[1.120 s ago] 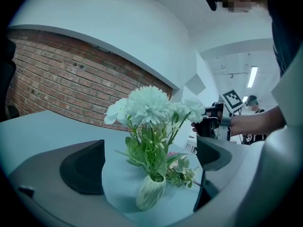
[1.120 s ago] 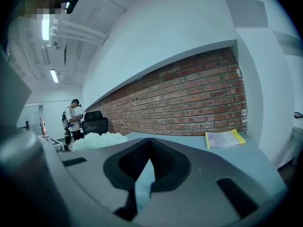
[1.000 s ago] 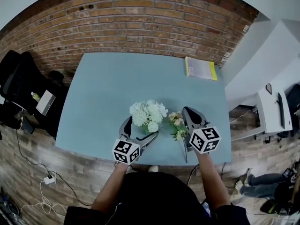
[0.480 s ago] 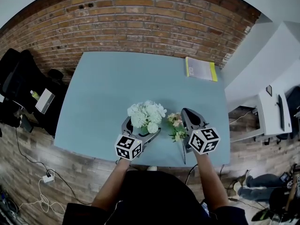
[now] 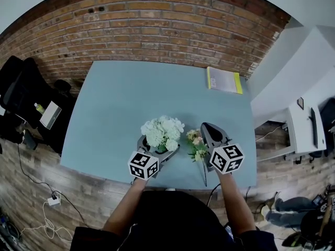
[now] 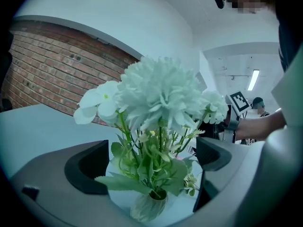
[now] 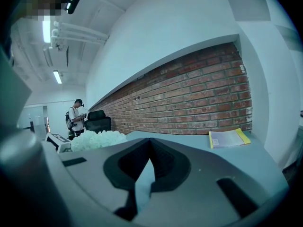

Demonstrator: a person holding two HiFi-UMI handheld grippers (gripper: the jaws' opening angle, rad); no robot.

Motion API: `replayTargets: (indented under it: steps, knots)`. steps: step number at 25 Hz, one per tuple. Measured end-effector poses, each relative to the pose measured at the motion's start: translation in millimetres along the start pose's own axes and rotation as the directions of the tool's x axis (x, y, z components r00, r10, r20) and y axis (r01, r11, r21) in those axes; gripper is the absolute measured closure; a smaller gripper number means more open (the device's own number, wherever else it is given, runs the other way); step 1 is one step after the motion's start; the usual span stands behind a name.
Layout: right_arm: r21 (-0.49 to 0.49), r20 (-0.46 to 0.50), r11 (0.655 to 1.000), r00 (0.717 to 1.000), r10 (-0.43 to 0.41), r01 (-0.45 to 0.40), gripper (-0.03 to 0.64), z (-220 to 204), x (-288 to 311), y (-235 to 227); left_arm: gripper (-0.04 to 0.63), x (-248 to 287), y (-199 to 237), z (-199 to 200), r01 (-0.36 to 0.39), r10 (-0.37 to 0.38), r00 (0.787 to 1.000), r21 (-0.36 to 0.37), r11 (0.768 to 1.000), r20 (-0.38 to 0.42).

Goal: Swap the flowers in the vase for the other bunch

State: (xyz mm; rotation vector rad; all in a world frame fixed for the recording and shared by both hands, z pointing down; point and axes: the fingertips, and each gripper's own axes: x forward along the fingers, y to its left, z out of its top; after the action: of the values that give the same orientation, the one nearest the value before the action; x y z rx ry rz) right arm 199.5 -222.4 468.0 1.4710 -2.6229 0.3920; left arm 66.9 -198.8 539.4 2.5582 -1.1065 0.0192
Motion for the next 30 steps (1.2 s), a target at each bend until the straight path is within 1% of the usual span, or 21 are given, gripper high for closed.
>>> replayTargets:
  steps: [4, 7, 8, 12, 15, 18, 22, 30]
  knots:
    - [-0.002, 0.003, 1.000, 1.000, 0.013, -0.013, 0.612, 1.7, 1.1, 1.3, 0.011, 2.8, -2.9, 0.6, 0.019, -0.019, 1.000, -0.005, 1.000, -0.008]
    - [-0.008, 0.019, 0.999, 0.999, 0.039, -0.039, 0.612, 4.2, -0.5, 3.6, 0.016, 5.2, -7.9, 1.4, 0.045, -0.045, 0.999, 0.012, 0.999, -0.015]
    - [-0.007, 0.023, 0.999, 0.999, 0.048, -0.048, 0.612, 4.3, -0.9, 4.3, 0.025, 5.4, -8.7, 1.6, 0.048, -0.048, 0.999, 0.018, 0.999, -0.017]
    - [-0.007, 0.025, 0.998, 0.998, 0.058, -0.058, 0.612, 3.4, -0.1, 5.1, 0.108, 5.7, -8.6, 1.2, 0.049, -0.048, 0.998, 0.053, 0.997, -0.030]
    - [-0.017, 0.020, 0.998, 0.998, 0.061, -0.060, 0.612, 3.5, 1.2, 5.3, 0.143, 5.7, -6.5, 2.4, 0.042, -0.041, 0.999, 0.052, 0.998, -0.033]
    - [-0.017, 0.019, 0.998, 0.998, 0.060, -0.059, 0.612, 2.5, 0.5, 4.3, 0.198, 3.7, -5.7, 2.9, 0.042, -0.040, 0.999, 0.047, 0.998, -0.031]
    - [-0.020, 0.018, 0.998, 0.998, 0.059, -0.058, 0.612, 3.6, 1.2, 2.5, 0.229, 2.4, -5.1, 5.3, 0.076, -0.075, 0.997, 0.036, 0.996, -0.036]
    - [-0.003, 0.001, 0.999, 0.999, 0.051, -0.051, 0.612, -2.0, 1.4, -2.7, 0.278, 1.6, -6.0, 8.4, 0.075, -0.072, 0.997, 0.065, 0.995, -0.038]
